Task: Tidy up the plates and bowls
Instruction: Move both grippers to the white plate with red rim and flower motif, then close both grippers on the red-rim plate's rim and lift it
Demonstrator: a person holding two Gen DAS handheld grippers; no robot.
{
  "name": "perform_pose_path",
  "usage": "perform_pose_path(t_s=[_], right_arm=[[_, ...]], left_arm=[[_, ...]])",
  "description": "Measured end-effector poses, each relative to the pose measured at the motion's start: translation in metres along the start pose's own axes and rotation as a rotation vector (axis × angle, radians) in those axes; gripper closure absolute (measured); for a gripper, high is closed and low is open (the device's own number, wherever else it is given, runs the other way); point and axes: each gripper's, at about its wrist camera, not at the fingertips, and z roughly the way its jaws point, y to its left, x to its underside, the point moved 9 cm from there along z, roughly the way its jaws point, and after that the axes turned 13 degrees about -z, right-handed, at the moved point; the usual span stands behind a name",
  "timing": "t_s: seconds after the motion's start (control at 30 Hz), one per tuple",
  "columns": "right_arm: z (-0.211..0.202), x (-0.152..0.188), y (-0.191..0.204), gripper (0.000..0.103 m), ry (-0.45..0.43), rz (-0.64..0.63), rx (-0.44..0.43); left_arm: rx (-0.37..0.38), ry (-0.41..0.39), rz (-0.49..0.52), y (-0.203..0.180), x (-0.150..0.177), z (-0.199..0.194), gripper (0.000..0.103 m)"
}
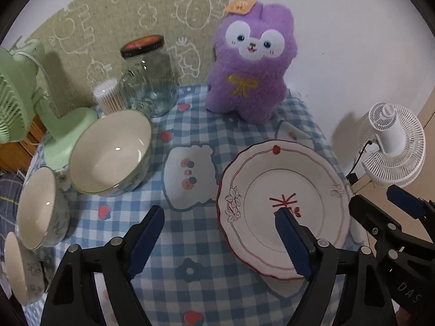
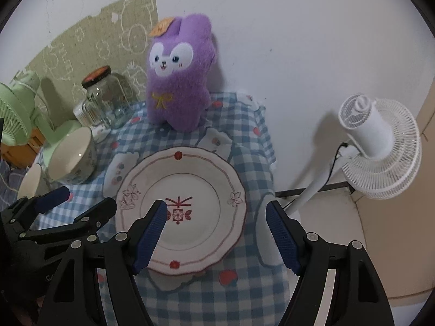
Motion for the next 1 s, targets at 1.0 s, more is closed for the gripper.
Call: perform_pose_path(t_s=[1.0], right_arm=[[0.086,0.022,-0.017,0.058,0.134,0.069,-0.036]], left_arm=[[0.003,0.098,-0.002,0.000,0.008,0.077,0.054]])
